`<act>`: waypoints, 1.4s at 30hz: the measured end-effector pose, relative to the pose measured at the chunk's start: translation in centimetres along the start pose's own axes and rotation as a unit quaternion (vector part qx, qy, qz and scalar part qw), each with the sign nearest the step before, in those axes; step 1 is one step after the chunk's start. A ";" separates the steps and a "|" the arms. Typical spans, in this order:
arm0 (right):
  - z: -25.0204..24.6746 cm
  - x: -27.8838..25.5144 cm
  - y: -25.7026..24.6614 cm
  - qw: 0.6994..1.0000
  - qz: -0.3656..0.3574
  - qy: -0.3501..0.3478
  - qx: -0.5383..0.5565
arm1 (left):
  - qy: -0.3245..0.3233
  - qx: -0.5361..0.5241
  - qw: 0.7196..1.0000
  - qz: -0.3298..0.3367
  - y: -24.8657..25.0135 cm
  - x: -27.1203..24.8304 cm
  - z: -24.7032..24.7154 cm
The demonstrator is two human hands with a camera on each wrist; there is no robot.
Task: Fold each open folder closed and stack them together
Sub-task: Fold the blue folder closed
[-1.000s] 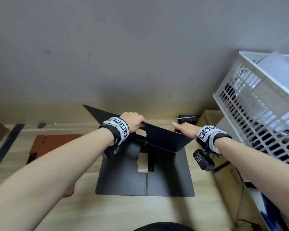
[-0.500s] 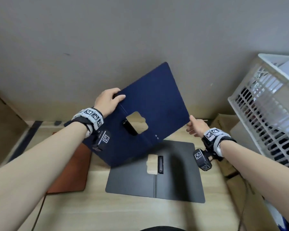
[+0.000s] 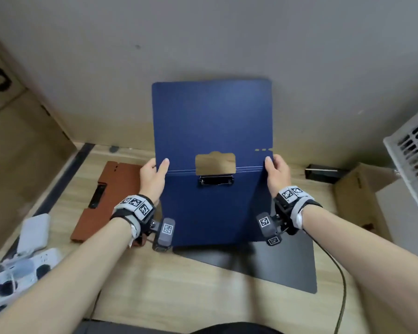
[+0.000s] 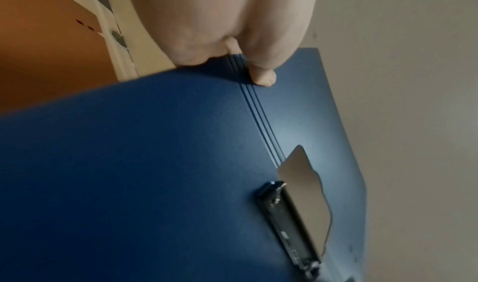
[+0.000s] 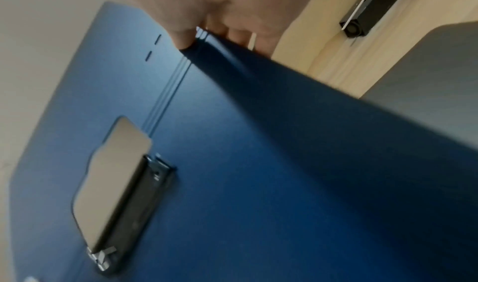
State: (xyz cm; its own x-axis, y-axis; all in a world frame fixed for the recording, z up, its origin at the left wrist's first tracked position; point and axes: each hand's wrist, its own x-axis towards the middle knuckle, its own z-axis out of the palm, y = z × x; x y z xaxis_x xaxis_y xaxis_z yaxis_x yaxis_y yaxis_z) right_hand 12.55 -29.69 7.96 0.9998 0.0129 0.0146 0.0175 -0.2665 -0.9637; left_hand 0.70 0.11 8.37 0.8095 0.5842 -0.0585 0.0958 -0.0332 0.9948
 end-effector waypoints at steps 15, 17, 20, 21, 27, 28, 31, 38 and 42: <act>-1.0 3.9 5.2 0.908 -0.044 -0.284 -0.304 | 0.087 0.176 0.957 -0.215 -12.5 -1.6 -3.7; 0.6 3.7 6.2 0.880 -0.053 -0.339 -0.328 | 0.020 0.203 0.951 -0.234 -13.8 -2.4 -3.2; 3.1 3.5 7.7 0.851 -0.085 -0.396 -0.334 | -0.088 0.206 0.931 -0.289 -15.3 -4.4 -1.9; 3.8 3.6 8.5 0.843 -0.093 -0.401 -0.347 | -0.101 0.192 0.927 -0.305 -16.1 -5.1 -1.8; 7.1 3.7 12.4 0.817 -0.087 -0.387 -0.419 | -0.035 0.199 0.917 -0.343 -18.9 -7.9 -2.6; 7.2 3.5 12.4 0.807 -0.070 -0.396 -0.432 | -0.027 0.217 0.910 -0.353 -18.9 -8.0 -2.8; 6.6 3.3 13.0 0.797 -0.042 -0.396 -0.455 | -0.038 0.275 0.887 -0.368 -19.7 -7.6 -3.5; 2.0 -1.8 13.1 0.740 -0.060 -0.424 -0.518 | -0.090 0.362 0.860 -0.349 -19.7 -7.0 -3.7; -0.2 -5.5 13.8 0.753 -0.019 -0.416 -0.509 | -0.100 0.384 0.855 -0.335 -19.9 -6.7 -3.5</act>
State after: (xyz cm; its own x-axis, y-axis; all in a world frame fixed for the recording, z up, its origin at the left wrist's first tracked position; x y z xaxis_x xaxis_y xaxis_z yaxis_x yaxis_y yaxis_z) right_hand 7.34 -33.65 -5.37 0.6542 0.5261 -0.5434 0.4672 -0.8461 -0.2567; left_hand -8.72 -0.29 -10.78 0.5003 0.5330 -0.6824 0.8658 -0.3129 0.3904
